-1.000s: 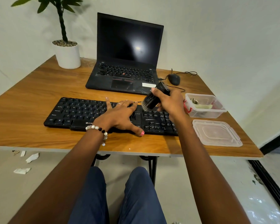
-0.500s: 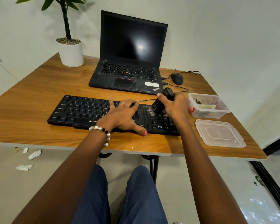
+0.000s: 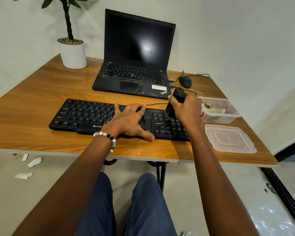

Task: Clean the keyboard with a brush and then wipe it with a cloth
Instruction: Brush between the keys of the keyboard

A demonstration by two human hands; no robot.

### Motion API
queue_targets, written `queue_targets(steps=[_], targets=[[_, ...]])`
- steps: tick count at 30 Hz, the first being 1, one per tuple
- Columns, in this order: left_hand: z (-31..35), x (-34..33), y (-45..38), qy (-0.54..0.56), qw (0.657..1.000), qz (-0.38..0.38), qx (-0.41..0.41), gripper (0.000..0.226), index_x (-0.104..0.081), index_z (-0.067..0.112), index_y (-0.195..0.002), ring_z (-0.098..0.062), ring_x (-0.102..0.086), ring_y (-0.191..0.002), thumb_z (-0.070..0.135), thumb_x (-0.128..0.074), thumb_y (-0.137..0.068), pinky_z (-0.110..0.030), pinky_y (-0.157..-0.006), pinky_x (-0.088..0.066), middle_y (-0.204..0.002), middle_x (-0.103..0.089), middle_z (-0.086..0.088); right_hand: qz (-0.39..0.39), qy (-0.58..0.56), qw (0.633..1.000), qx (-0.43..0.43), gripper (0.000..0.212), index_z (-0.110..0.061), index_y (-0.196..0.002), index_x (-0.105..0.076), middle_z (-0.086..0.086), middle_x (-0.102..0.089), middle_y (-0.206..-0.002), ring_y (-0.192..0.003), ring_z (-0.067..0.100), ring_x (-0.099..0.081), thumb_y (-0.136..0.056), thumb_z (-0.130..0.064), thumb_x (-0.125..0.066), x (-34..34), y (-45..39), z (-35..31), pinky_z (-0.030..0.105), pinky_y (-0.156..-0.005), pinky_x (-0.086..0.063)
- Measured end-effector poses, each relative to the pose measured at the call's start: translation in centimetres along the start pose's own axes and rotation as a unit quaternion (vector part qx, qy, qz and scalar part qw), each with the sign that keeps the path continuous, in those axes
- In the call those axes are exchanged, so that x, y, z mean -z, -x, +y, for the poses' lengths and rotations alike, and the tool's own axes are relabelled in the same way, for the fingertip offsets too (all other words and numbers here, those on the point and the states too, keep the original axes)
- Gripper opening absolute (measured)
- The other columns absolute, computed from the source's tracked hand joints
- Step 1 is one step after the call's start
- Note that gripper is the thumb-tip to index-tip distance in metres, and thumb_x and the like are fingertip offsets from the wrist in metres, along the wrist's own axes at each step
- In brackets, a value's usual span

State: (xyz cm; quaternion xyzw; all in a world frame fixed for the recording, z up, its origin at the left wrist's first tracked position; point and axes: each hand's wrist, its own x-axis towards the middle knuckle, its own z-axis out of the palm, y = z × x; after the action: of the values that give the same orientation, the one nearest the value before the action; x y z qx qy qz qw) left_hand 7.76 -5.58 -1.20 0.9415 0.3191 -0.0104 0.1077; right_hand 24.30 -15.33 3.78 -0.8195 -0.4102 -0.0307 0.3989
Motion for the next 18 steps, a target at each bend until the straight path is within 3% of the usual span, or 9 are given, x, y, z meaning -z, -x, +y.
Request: queue_targets(steps=[3, 5, 9, 12, 15, 18], targets=[[-0.1, 0.0, 0.0, -0.003, 1.0, 0.002, 0.0, 0.131, 0.001, 0.022, -0.154, -0.024, 0.001, -0.148, 0.092, -0.048, -0.055, -0.071, -0.106, 0.013, -0.161, -0.001, 0.004, -0.036, -0.103, 0.994, -0.028, 0.038, -0.008, -0.082, -0.07, 0.005, -0.071, -0.078, -0.071, 0.02, -0.068, -0.085, -0.045, -0.069, -0.4, 0.4, 0.4, 0.037, -0.059, -0.055], [-0.1, 0.0, -0.1, -0.001, 1.0, 0.002, -0.001, 0.132, 0.001, 0.022, -0.154, -0.023, 0.001, -0.148, 0.093, -0.047, -0.054, -0.071, -0.106, 0.014, -0.161, -0.001, 0.004, -0.031, -0.11, 0.992, -0.06, 0.04, -0.008, -0.076, -0.067, 0.004, -0.07, -0.072, -0.065, 0.022, -0.067, -0.083, -0.047, -0.07, -0.4, 0.3, 1.3, 0.041, -0.059, -0.056], [-0.2, -0.1, -0.1, 0.002, 1.0, 0.001, -0.003, 0.132, 0.001, 0.022, -0.154, -0.024, 0.0, -0.148, 0.093, -0.047, -0.053, -0.071, -0.106, 0.014, -0.161, -0.001, 0.004, 0.021, -0.019, 0.999, -0.04, 0.043, -0.001, -0.087, -0.069, 0.003, -0.06, -0.077, -0.077, 0.024, -0.062, -0.085, -0.045, -0.068, 0.3, 0.0, 1.1, 0.029, -0.06, -0.041], [0.0, -0.1, 0.0, 0.001, 1.0, 0.001, 0.0, 0.131, 0.001, 0.023, -0.154, -0.024, 0.001, -0.148, 0.093, -0.048, -0.055, -0.071, -0.106, 0.015, -0.161, 0.0, 0.004, 0.011, -0.035, 0.999, -0.008, 0.038, -0.006, -0.09, -0.068, 0.0, -0.062, -0.08, -0.075, 0.018, -0.06, -0.088, -0.044, -0.066, -0.1, 0.0, -0.4, 0.025, -0.058, -0.046], [-0.1, -0.1, 0.0, -0.001, 1.0, 0.005, 0.0, 0.132, 0.001, 0.022, -0.154, -0.023, 0.001, -0.148, 0.093, -0.047, -0.054, -0.071, -0.106, 0.015, -0.161, -0.001, 0.005, -0.01, -0.101, 0.995, -0.016, 0.037, -0.012, -0.083, -0.068, 0.003, -0.07, -0.079, -0.07, 0.023, -0.069, -0.086, -0.049, -0.066, -1.3, 0.0, -1.1, 0.042, -0.063, -0.058], [-0.2, -0.2, -0.1, -0.002, 1.0, 0.009, -0.002, 0.133, 0.0, 0.022, -0.154, -0.023, 0.0, -0.148, 0.095, -0.045, -0.052, -0.071, -0.106, 0.014, -0.161, -0.002, 0.005, -0.036, -0.098, 0.994, -0.019, 0.039, -0.01, -0.087, -0.068, 0.004, -0.071, -0.08, -0.069, 0.023, -0.069, -0.086, -0.049, -0.065, -1.9, 0.5, -1.0, 0.042, -0.061, -0.059]])
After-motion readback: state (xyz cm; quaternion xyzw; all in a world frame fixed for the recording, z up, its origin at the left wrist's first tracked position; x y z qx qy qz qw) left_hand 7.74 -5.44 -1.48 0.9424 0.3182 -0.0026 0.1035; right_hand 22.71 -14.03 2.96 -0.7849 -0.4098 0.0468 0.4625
